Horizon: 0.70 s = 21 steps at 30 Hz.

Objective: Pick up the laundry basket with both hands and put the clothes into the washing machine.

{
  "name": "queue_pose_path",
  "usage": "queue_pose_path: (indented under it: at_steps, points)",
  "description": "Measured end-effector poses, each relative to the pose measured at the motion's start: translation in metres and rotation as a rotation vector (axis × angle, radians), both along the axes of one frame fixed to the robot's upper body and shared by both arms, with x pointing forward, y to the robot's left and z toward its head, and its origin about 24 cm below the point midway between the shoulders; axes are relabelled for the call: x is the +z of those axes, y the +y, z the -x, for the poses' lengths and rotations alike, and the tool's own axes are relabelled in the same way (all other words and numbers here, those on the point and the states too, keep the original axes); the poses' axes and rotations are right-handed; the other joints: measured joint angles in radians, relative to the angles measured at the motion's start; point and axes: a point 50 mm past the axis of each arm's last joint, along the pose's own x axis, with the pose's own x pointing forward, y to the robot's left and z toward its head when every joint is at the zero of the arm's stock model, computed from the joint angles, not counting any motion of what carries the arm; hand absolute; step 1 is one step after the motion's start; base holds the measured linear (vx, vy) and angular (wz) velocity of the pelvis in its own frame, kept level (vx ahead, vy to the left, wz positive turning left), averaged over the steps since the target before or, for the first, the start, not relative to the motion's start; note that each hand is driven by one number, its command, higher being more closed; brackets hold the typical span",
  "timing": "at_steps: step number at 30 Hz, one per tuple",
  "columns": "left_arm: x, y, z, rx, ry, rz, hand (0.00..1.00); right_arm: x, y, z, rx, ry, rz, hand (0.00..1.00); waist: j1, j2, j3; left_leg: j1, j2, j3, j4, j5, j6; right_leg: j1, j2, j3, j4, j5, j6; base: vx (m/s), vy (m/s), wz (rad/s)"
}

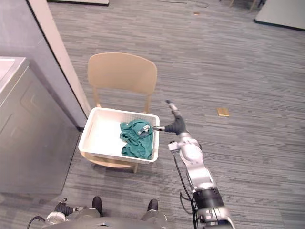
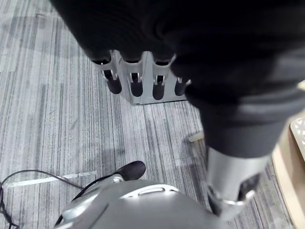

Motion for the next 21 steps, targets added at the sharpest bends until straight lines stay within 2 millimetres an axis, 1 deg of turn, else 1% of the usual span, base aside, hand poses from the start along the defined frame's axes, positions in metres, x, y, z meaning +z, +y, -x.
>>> queue_pose_path:
  at_steps: [1, 2, 3, 4, 5, 6, 7, 8, 9, 10, 11, 12, 13, 14, 16, 18, 21]
  points:
    - [0.002, 0.0, -0.006, -0.01, -0.02, -0.005, 0.0, 0.005, 0.016, -0.01, 0.093, -0.012, 0.139, 0.0, 0.009, -0.004, 0.013, -0.027, 0.0, -0.001, 0.0, 0.009, 0.003, -0.027, 0.0, 0.001, 0.002, 0.009, -0.003, -0.1, 0.015, 0.03]
    - [0.003, 0.001, -0.01, -0.017, -0.033, -0.009, 0.0, 0.01, 0.023, -0.015, 0.145, -0.032, 0.229, 0.0, 0.012, -0.005, 0.025, -0.04, 0.0, -0.006, 0.001, 0.014, 0.003, -0.038, 0.0, -0.002, 0.003, 0.013, -0.004, -0.13, 0.011, 0.14]
    - [0.006, 0.001, -0.018, -0.024, -0.057, -0.016, 0.0, 0.017, 0.035, -0.02, 0.248, -0.06, 0.398, 0.0, 0.014, -0.007, 0.056, -0.059, -0.001, -0.02, 0.001, 0.024, 0.003, -0.049, 0.0, -0.014, 0.006, 0.018, -0.007, -0.09, 0.001, 0.26]
    - [0.008, 0.002, -0.024, -0.027, -0.076, -0.02, 0.0, 0.02, 0.04, -0.023, 0.309, -0.084, 0.519, 0.0, 0.019, -0.011, 0.076, -0.072, -0.001, -0.032, 0.001, 0.032, 0.004, -0.055, 0.0, -0.025, 0.008, 0.02, -0.008, -0.11, -0.002, 0.36]
    - [0.011, 0.003, -0.029, -0.034, -0.093, -0.025, 0.0, 0.02, 0.041, -0.025, 0.358, -0.087, 0.643, 0.0, 0.035, -0.016, 0.101, -0.082, 0.0, -0.047, 0.001, 0.037, 0.004, -0.056, 0.0, -0.039, 0.009, 0.02, -0.01, -0.08, -0.003, 0.35]
    - [0.012, 0.004, -0.033, -0.042, -0.102, -0.031, 0.0, 0.017, 0.038, -0.027, 0.381, -0.082, 0.726, 0.0, 0.043, -0.02, 0.113, -0.092, 0.0, -0.057, 0.002, 0.039, 0.005, -0.059, 0.0, -0.048, 0.01, 0.02, -0.01, -0.09, -0.002, 0.28]
    - [0.014, 0.006, -0.035, -0.051, -0.11, -0.042, 0.0, 0.012, 0.035, -0.029, 0.412, -0.075, 0.849, 0.0, 0.058, -0.031, 0.122, -0.112, -0.001, -0.063, 0.002, 0.044, 0.003, -0.078, 0.0, -0.051, 0.014, 0.021, -0.011, -0.06, 0.002, 0.17]
    - [0.014, 0.007, -0.036, -0.054, -0.116, -0.046, 0.0, 0.012, 0.032, -0.031, 0.423, -0.073, 0.909, 0.0, 0.065, -0.035, 0.128, -0.122, -0.001, -0.065, 0.003, 0.047, 0.003, -0.087, 0.0, -0.053, 0.016, 0.022, -0.012, -0.06, 0.006, 0.18]
    - [0.017, 0.009, -0.039, -0.055, -0.13, -0.057, 0.0, 0.012, 0.024, -0.034, 0.423, -0.068, 1.0, 0.0, 0.067, -0.041, 0.154, -0.139, -0.003, -0.078, 0.007, 0.053, 0.007, -0.091, -0.002, -0.066, 0.016, 0.024, -0.014, -0.04, 0.005, 0.24]
    - [0.018, 0.01, -0.042, -0.057, -0.142, -0.066, 0.0, 0.011, 0.017, -0.037, 0.413, -0.052, 1.055, 0.0, 0.07, -0.045, 0.173, -0.149, -0.005, -0.089, 0.016, 0.054, 0.007, -0.092, -0.004, -0.076, 0.017, 0.025, -0.014, -0.06, 0.012, 0.28]
    - [0.02, 0.011, -0.044, -0.068, -0.15, -0.079, 0.0, 0.01, 0.006, -0.04, 0.386, -0.033, 1.112, 0.0, 0.081, -0.048, 0.192, -0.159, -0.005, -0.095, 0.021, 0.054, 0.007, -0.097, -0.005, -0.079, 0.018, 0.025, -0.015, -0.05, 0.013, 0.16]
    - [0.02, 0.011, -0.044, -0.071, -0.153, -0.082, 0.0, 0.009, 0.001, -0.041, 0.373, -0.022, 1.135, 0.0, 0.086, -0.049, 0.196, -0.169, -0.005, -0.097, 0.026, 0.054, 0.008, -0.104, -0.005, -0.08, 0.02, 0.026, -0.016, -0.05, 0.015, 0.1]
    - [0.021, 0.011, -0.046, -0.07, -0.161, -0.091, 0.0, 0.011, -0.008, -0.043, 0.351, -0.017, 1.194, 0.0, 0.092, -0.049, 0.204, -0.193, -0.005, -0.104, 0.038, 0.053, 0.009, -0.12, -0.006, -0.086, 0.022, 0.028, -0.018, -0.04, 0.007, 0.1]
    - [0.022, 0.011, -0.048, -0.07, -0.168, -0.097, 0.0, 0.017, -0.014, -0.047, 0.326, -0.022, 1.231, 0.0, 0.094, -0.049, 0.227, -0.202, -0.005, -0.108, 0.046, 0.053, 0.009, -0.123, -0.006, -0.09, 0.025, 0.029, -0.019, -0.05, 0.005, 0.11]
    - [0.023, 0.01, -0.051, -0.077, -0.175, -0.1, 0.0, 0.023, -0.019, -0.052, 0.286, -0.034, 1.266, 0.0, 0.094, -0.048, 0.251, -0.214, -0.004, -0.114, 0.057, 0.053, 0.01, -0.127, -0.005, -0.095, 0.027, 0.03, -0.021, -0.05, 0.003, 0.09]
    - [0.024, 0.009, -0.054, -0.081, -0.187, -0.11, 0.0, 0.025, -0.025, -0.054, 0.244, -0.039, 1.261, 0.0, 0.098, -0.048, 0.258, -0.238, -0.003, -0.12, 0.068, 0.051, 0.012, -0.145, -0.005, -0.099, 0.032, 0.03, -0.021, -0.05, 0.005, 0.05]
    - [0.03, 0.006, -0.064, -0.093, -0.228, -0.125, 0.0, 0.037, -0.03, -0.058, 0.164, -0.09, 1.249, 0.0, 0.114, -0.046, 0.275, -0.276, -0.001, -0.125, 0.083, 0.052, 0.011, -0.176, -0.004, -0.1, 0.035, 0.037, -0.027, -0.05, 0.005, 0.01]
